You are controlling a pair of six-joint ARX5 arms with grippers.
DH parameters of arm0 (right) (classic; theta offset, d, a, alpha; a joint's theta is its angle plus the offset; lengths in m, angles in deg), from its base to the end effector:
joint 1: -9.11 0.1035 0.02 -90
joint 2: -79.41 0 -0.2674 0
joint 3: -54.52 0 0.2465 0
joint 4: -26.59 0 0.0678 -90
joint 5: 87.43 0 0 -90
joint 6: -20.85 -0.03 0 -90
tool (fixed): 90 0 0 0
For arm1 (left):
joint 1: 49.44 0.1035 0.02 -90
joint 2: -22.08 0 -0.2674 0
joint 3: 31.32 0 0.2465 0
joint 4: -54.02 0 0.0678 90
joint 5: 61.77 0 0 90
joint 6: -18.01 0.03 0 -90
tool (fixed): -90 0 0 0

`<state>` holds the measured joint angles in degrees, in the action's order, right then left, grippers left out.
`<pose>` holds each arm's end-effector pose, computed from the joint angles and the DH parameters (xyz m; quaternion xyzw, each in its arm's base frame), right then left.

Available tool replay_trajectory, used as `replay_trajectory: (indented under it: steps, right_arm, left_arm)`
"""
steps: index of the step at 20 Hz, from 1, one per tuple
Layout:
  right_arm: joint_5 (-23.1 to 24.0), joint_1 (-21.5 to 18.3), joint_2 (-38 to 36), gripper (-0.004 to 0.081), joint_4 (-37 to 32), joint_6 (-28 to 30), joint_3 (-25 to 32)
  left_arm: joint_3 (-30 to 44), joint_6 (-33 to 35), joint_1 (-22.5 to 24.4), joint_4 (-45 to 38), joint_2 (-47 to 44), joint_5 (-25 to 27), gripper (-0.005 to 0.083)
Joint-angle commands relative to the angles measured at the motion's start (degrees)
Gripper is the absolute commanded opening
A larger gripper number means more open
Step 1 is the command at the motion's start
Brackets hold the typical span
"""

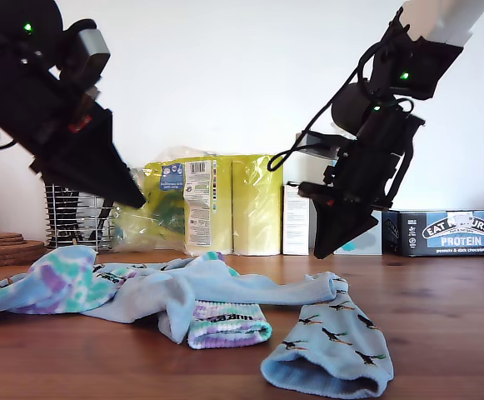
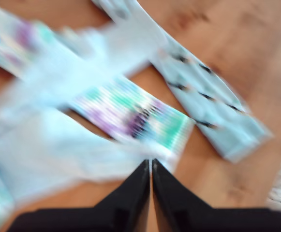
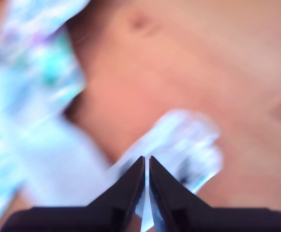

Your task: Pair up the socks based on colour and pattern, by placing each sock on top of its pair

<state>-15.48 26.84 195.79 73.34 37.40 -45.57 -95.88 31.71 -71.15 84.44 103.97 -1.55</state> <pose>0.3963 0.1365 0.1881 -0.1153 0.4797 0.3344 0.8030 0.2553 -0.1177 0.2253 0.0700 0.3535 -0.4425 0.8212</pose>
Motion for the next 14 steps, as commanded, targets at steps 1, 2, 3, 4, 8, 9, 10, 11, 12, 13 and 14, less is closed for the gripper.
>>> replay_trajectory:
  steps: [1,2,3,4,8,9,10,11,12,13,14]
  right_arm:
    - [-2.23,1.62,-4.87,-0.0013,1.95,-0.42,0.94]
    - [-2.43,2.21,-6.97,-0.0013,2.43,-1.46,1.20]
    - [-2.43,2.84,-8.98,-0.0013,2.27,-2.01,1.99]
    - [-2.40,3.89,-11.50,-0.0013,1.64,-2.82,3.50]
    - [-0.55,8.13,-24.26,-0.0013,-5.38,-4.90,17.27]
    - [0.61,9.14,-28.30,-0.0013,-6.97,-5.79,21.46]
    - [0.94,9.88,-32.61,-0.0013,-8.28,-7.10,25.51]
    - [1.14,10.58,-37.07,-0.0013,-9.31,-8.98,29.38]
    - [1.60,11.30,-42.07,-0.0013,-9.53,-10.01,32.72]
    - [2.58,12.13,-47.04,-0.0013,-9.16,-11.30,35.67]
    - [3.23,12.96,-52.35,-0.0013,-7.45,-12.79,38.05]
  left_arm:
    - [0.52,0.37,-0.20,-4.07,0.26,0.50,-0.0024]
    - [0.52,0.50,-0.20,-5.99,0.26,0.57,-0.0024]
    - [0.52,1.03,-0.22,-7.65,0.31,0.57,-0.0024]
    - [0.52,1.77,-0.22,-8.85,0.31,0.57,-0.0024]
    - [0.52,3.15,-0.20,-12.17,0.31,0.55,-0.0024]
    - [0.52,4.20,-0.20,-12.50,0.35,0.52,-0.0024]
    - [0.52,5.53,-0.20,-12.96,0.70,0.48,-0.0024]
    - [0.52,6.73,-0.20,-13.42,1.16,0.48,-0.0024]
    - [0.28,8.02,-0.22,-13.35,1.97,0.42,-0.0024]
    - [-0.48,8.39,-0.20,-12.85,3.30,0.26,-0.0024]
    - [-1.81,8.39,-0.20,-11.63,4.83,0.24,-0.0024]
